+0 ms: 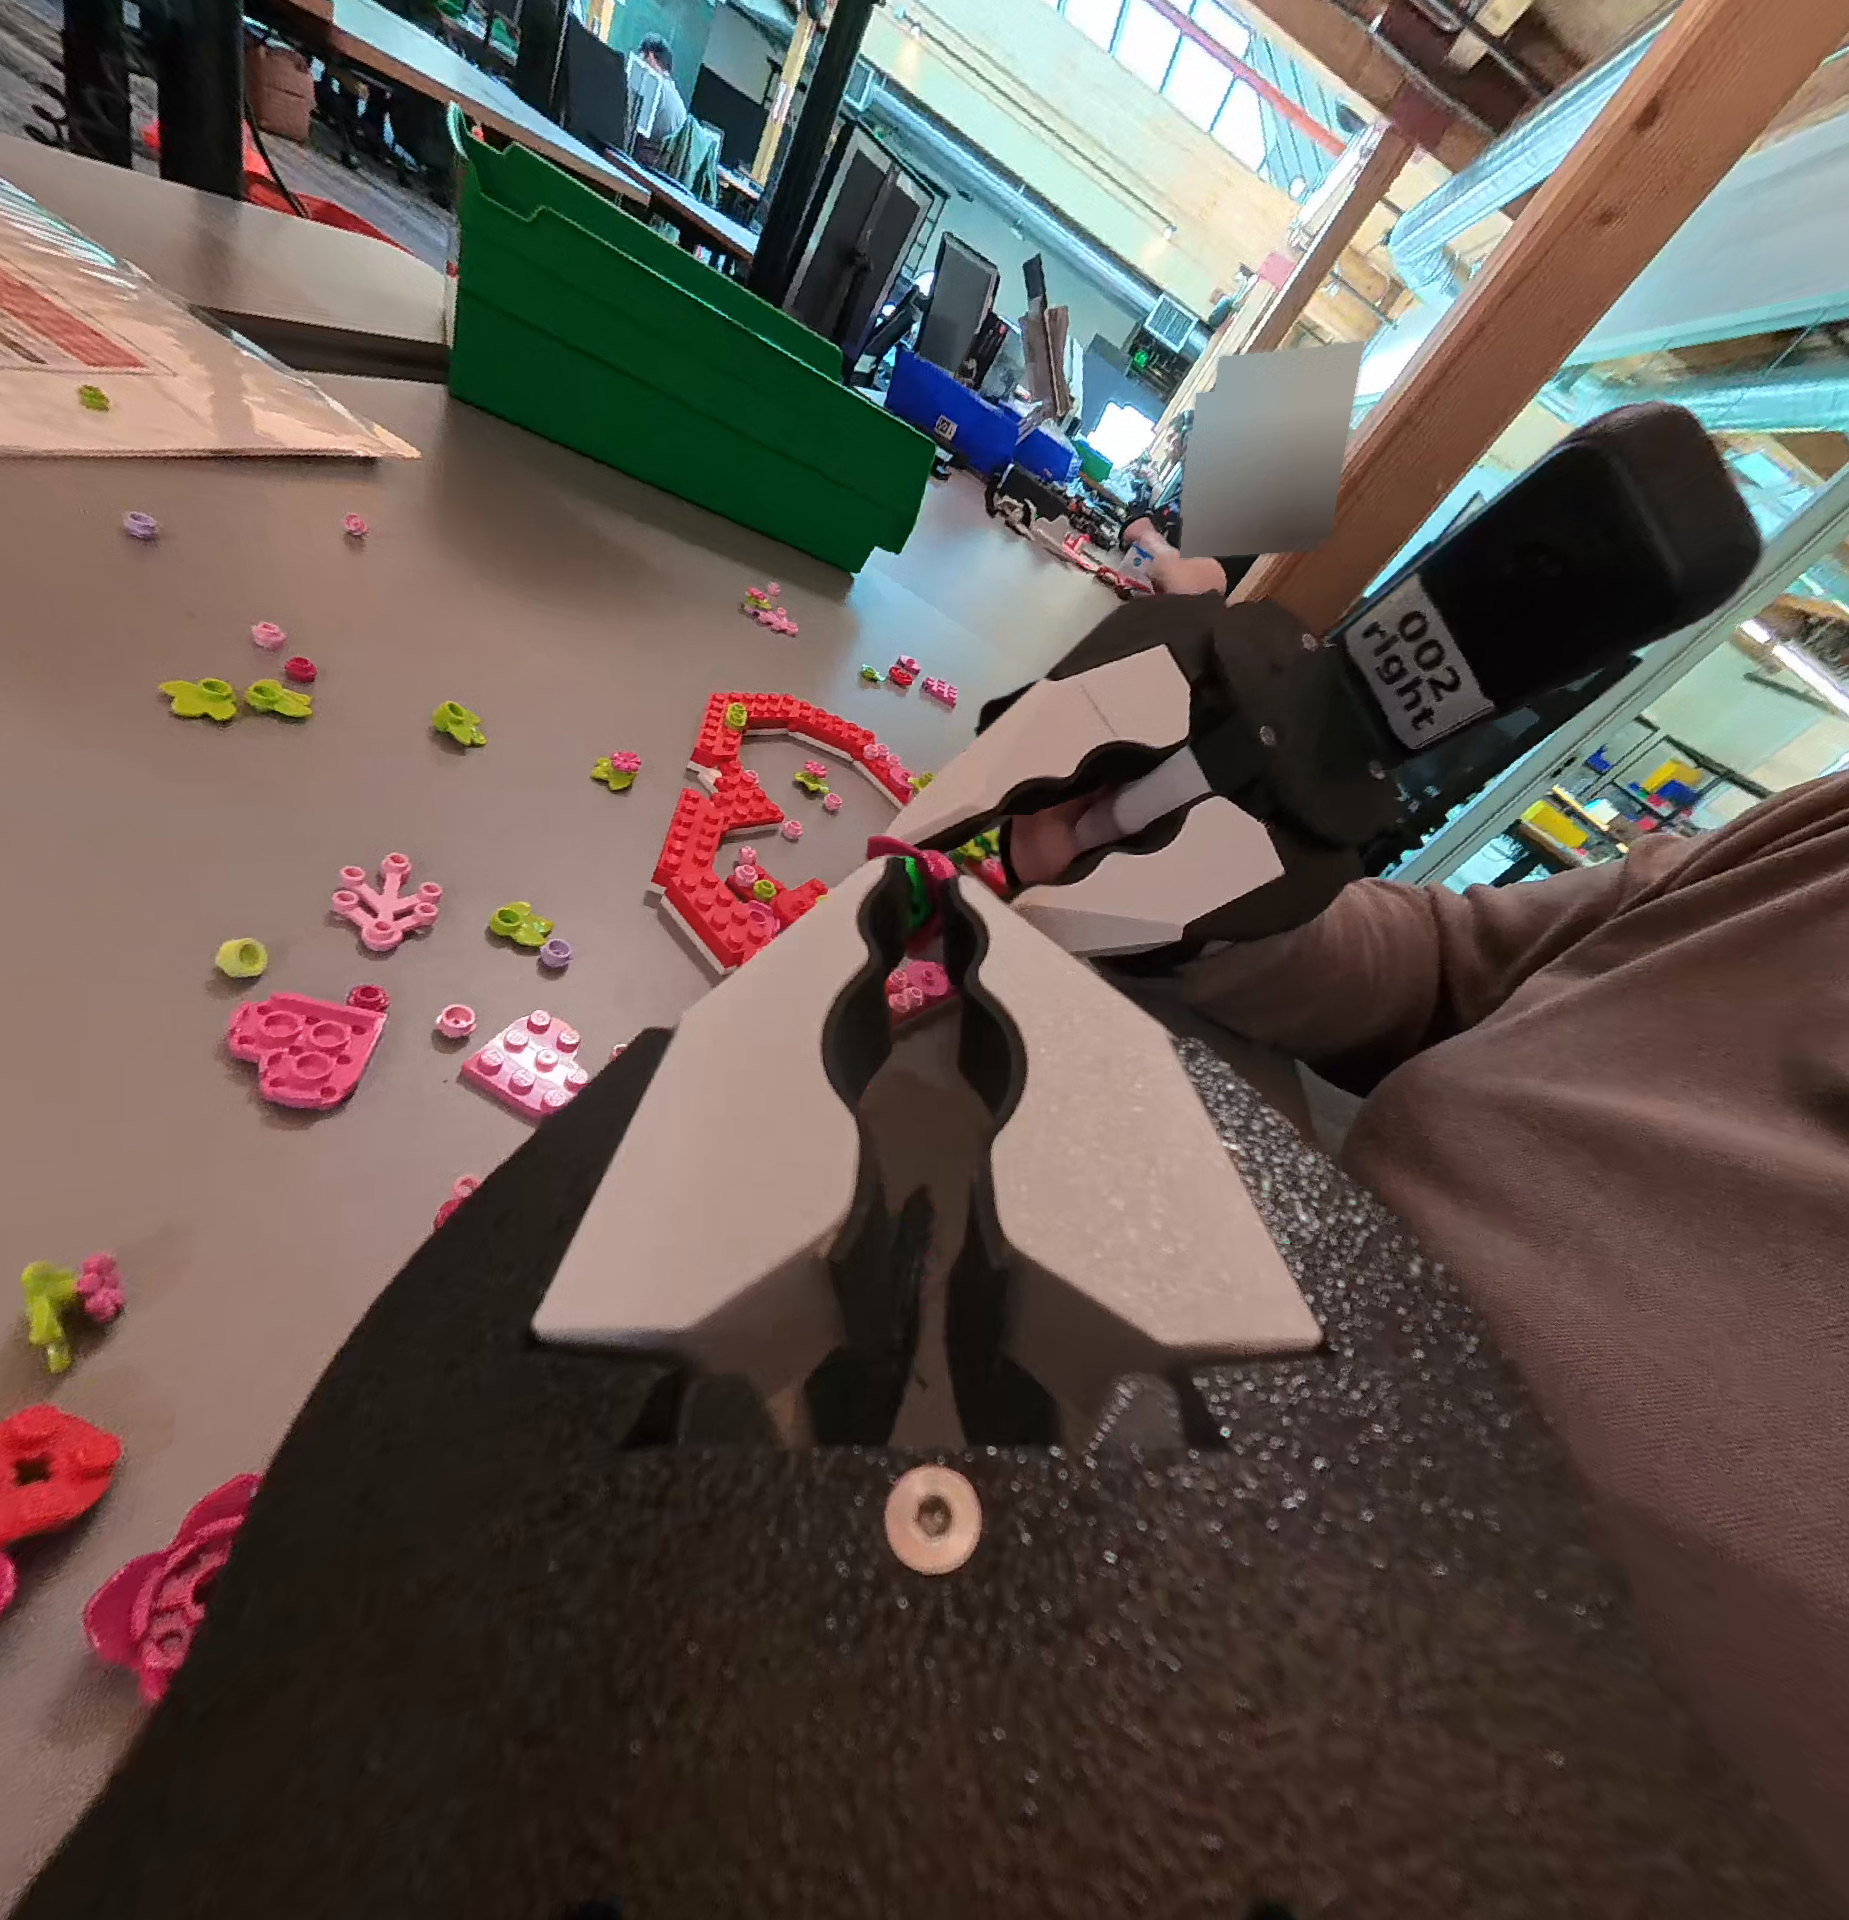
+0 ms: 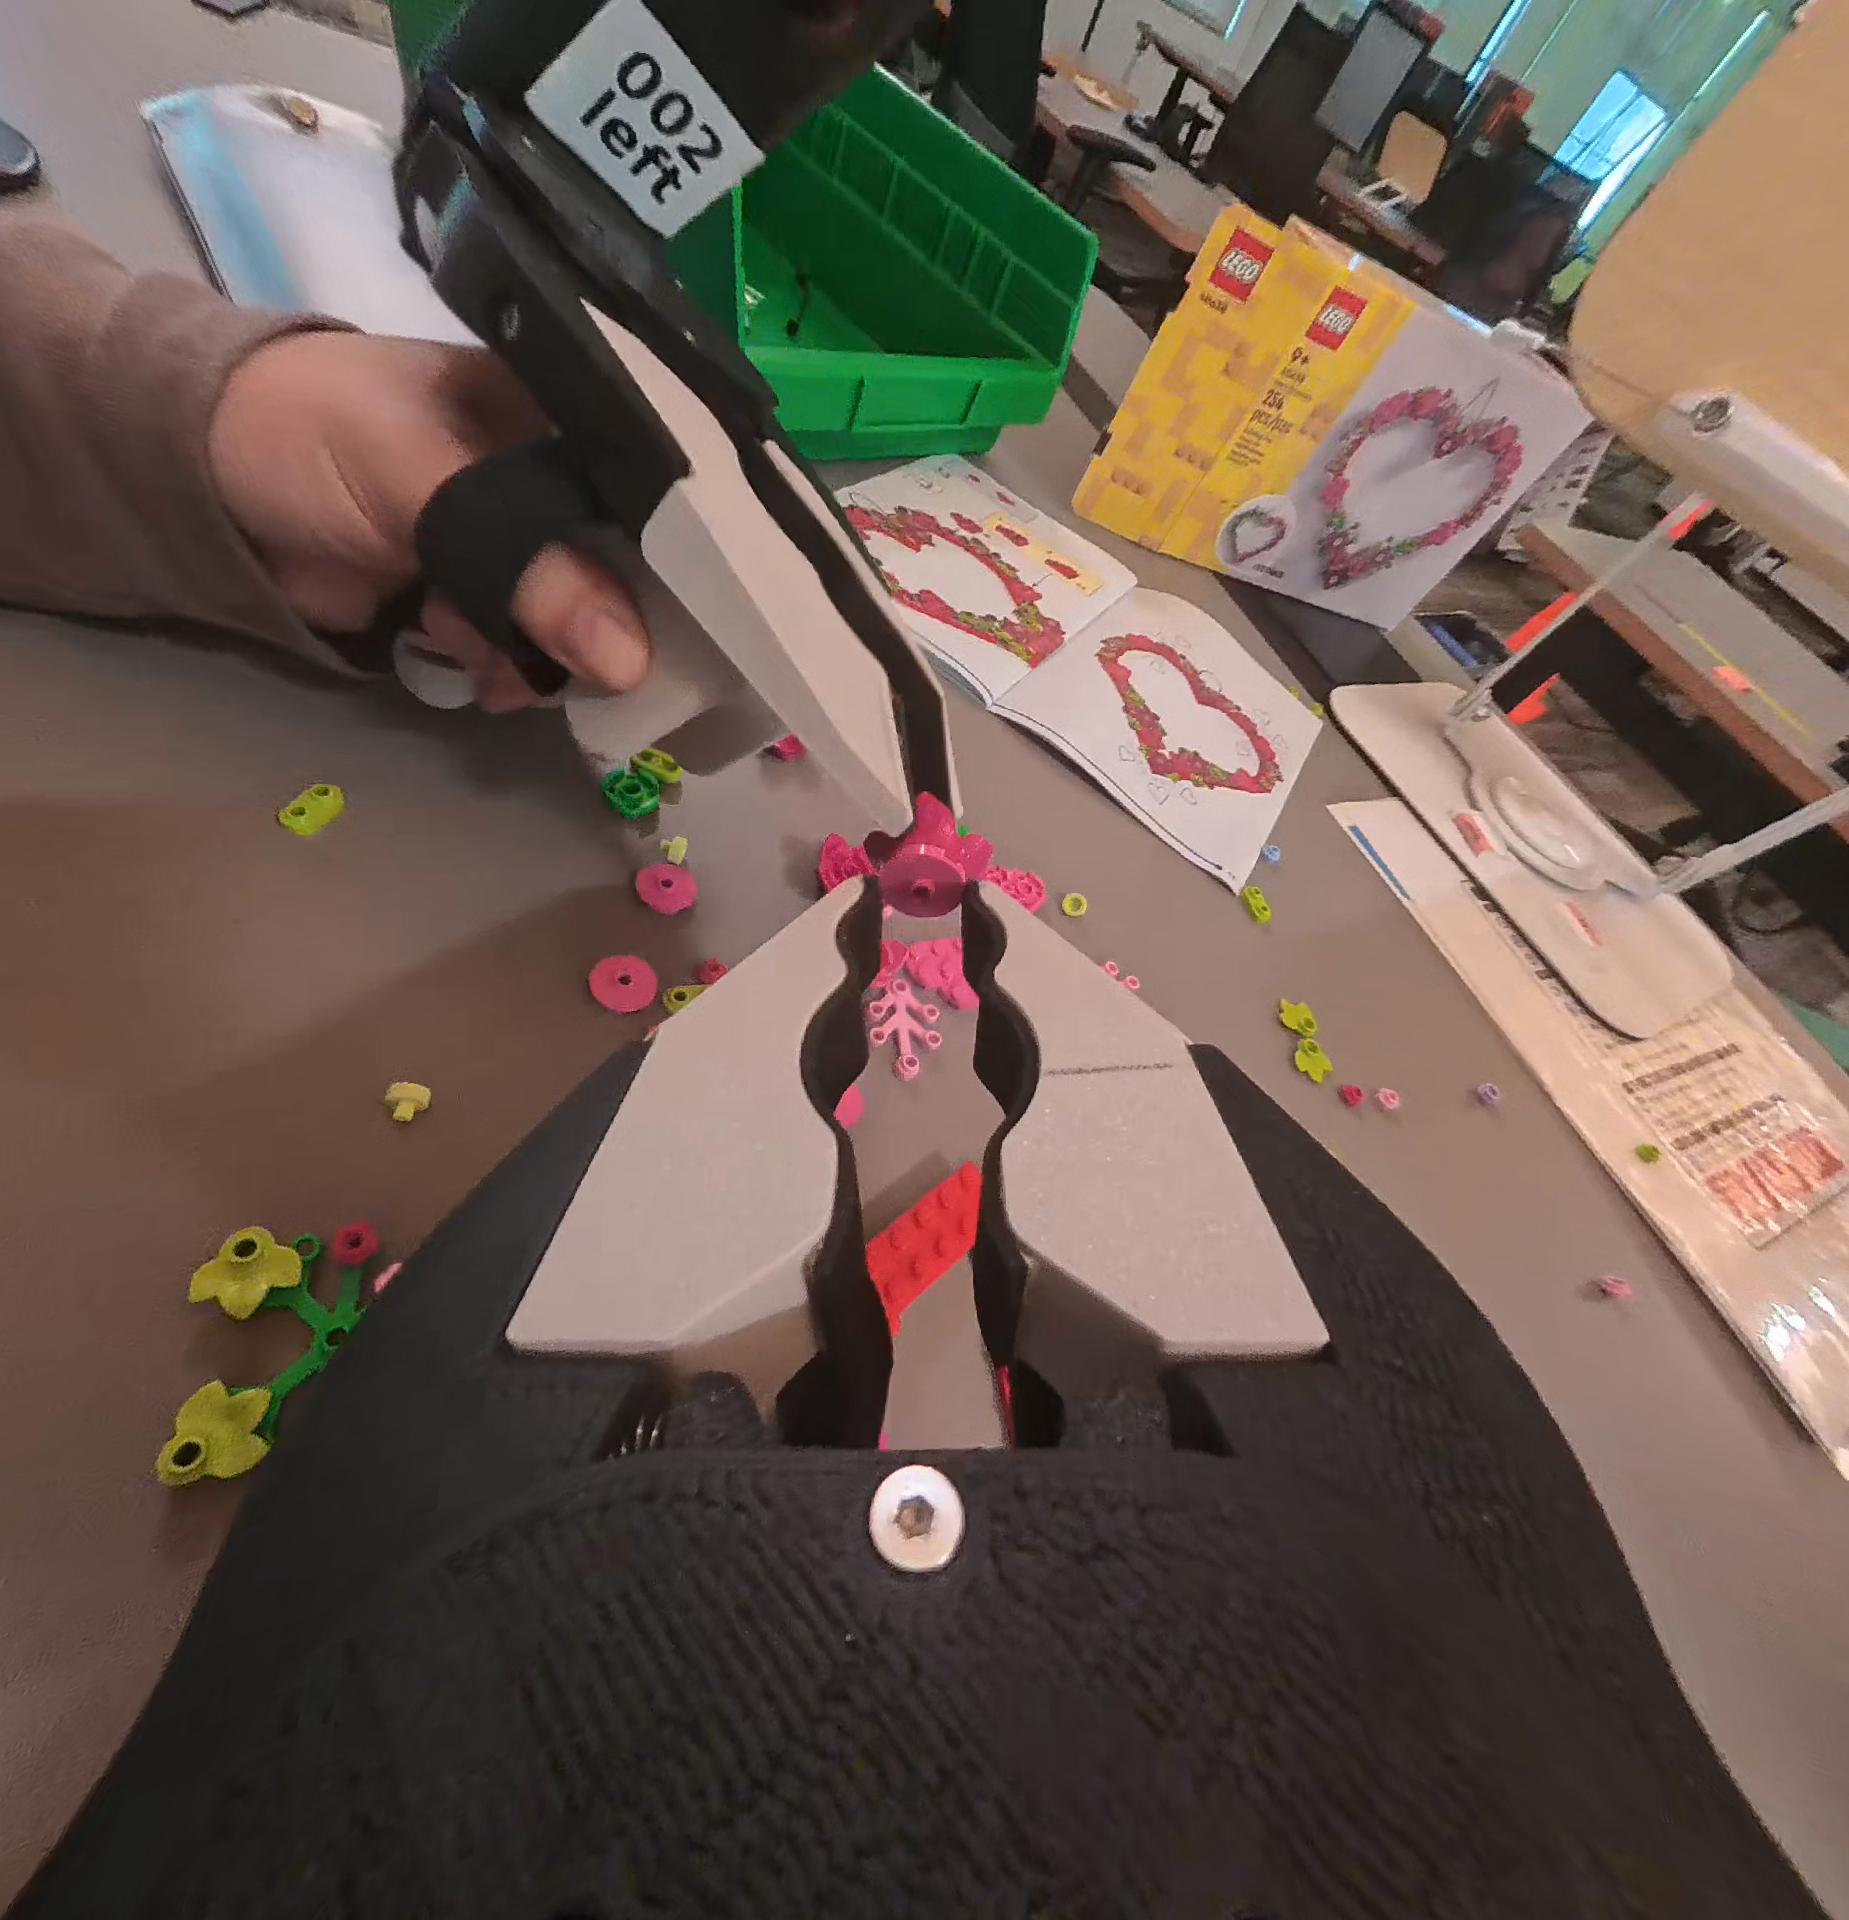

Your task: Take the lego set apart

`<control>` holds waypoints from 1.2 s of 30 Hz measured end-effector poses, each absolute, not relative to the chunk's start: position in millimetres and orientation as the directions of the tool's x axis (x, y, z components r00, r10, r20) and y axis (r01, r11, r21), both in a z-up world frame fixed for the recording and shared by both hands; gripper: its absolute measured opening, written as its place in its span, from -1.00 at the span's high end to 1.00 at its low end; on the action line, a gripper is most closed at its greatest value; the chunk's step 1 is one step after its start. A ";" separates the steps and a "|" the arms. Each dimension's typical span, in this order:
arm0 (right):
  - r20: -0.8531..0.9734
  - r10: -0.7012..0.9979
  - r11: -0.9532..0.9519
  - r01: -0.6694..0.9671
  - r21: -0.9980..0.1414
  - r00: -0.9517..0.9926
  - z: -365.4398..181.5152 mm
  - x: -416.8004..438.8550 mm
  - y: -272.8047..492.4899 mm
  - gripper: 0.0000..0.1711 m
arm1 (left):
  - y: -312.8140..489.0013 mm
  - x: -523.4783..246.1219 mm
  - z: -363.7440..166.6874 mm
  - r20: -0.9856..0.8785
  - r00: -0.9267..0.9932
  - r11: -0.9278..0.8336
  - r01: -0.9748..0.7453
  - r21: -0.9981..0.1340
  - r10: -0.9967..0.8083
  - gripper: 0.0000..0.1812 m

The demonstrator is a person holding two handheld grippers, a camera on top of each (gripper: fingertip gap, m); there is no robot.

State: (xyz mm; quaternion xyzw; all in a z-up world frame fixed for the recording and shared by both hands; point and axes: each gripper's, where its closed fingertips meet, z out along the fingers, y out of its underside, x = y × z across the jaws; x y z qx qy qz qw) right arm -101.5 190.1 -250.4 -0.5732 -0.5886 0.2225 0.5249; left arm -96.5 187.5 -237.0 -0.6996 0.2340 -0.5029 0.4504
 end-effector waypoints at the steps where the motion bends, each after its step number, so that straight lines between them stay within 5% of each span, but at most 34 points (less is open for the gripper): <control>1: 0.393 0.895 0.265 0.459 -0.848 0.209 -250.3 -100.9 190.2 0.84 | 187.7 -96.7 -237.6 0.473 0.401 -0.471 0.112 -0.875 -0.784 0.97; 10: 0.529 0.815 0.364 0.503 -0.784 0.236 -243.2 -83.4 198.7 1.00 | 214.7 -142.2 -249.0 0.270 0.684 -0.371 -0.001 -0.929 -0.678 1.00; 12: 0.479 0.847 0.337 0.461 -0.821 0.233 -239.8 -84.5 196.0 1.00 | 215.7 -150.9 -227.6 0.406 0.615 -0.388 0.171 -0.906 -0.676 1.00; 19: 0.386 0.905 0.250 0.509 -0.823 0.180 -268.1 -102.6 197.3 0.83 | 204.1 -118.0 -245.5 0.311 0.599 -0.387 0.003 -0.922 -0.738 1.00; 36: 0.335 0.942 0.274 0.532 -0.801 0.018 -281.6 -109.2 171.3 0.70 | 227.0 -172.3 -214.0 0.324 0.678 -0.266 0.192 -0.945 -0.660 1.00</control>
